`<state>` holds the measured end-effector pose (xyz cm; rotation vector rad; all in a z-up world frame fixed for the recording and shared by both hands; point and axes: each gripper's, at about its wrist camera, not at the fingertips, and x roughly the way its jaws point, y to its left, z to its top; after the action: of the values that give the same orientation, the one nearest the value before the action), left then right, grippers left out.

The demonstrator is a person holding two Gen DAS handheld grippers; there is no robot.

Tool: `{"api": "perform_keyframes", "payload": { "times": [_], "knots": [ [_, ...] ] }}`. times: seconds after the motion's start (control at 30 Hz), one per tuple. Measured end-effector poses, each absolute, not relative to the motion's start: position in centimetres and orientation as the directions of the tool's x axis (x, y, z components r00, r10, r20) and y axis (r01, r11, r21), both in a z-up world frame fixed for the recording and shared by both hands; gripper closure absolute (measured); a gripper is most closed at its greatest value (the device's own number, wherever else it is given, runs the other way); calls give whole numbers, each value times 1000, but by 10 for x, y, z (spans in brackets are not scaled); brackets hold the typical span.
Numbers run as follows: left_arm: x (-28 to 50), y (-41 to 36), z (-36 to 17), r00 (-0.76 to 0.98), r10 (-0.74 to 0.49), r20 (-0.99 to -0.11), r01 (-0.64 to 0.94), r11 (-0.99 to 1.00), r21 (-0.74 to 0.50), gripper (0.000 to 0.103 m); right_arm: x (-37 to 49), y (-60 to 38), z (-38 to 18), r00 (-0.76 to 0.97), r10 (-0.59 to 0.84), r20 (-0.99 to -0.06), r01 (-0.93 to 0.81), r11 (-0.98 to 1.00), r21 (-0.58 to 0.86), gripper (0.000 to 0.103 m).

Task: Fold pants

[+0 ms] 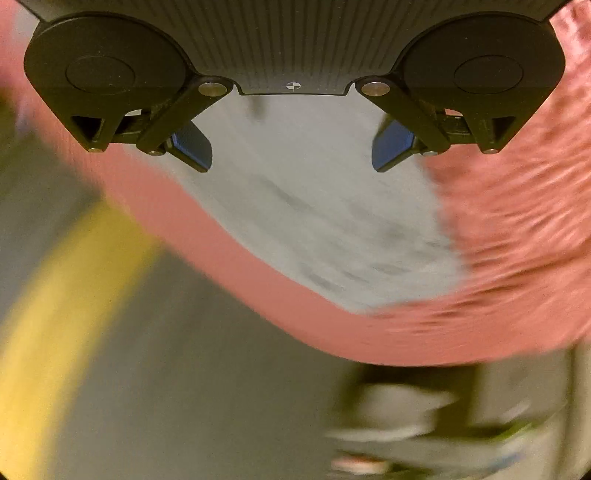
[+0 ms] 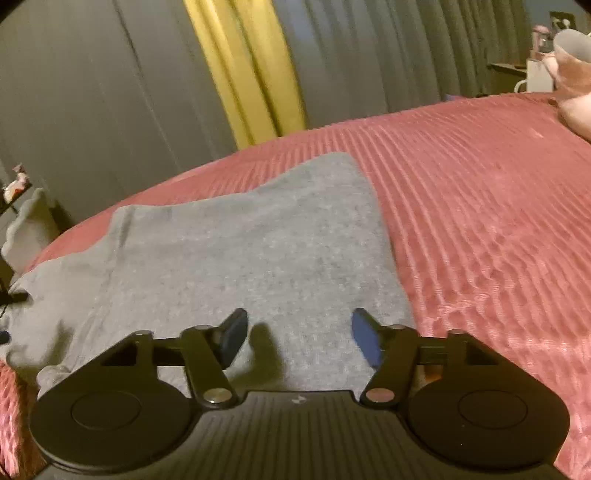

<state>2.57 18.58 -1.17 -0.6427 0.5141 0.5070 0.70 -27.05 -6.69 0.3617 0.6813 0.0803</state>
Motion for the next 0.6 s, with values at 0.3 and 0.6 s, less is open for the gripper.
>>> {"api": "perform_keyframes", "payload": {
  "times": [0.3,0.6],
  "knots": [
    [-4,278,-49,789,147,-596,-606,342,-718,15,21,-241,-69,766,184,-616,-24,966,259,11],
    [15,301,-73,826,6,-564,-528,359,-769,12,24,-243,-72,765,200,-612,-35,962,271,6]
  ]
}}
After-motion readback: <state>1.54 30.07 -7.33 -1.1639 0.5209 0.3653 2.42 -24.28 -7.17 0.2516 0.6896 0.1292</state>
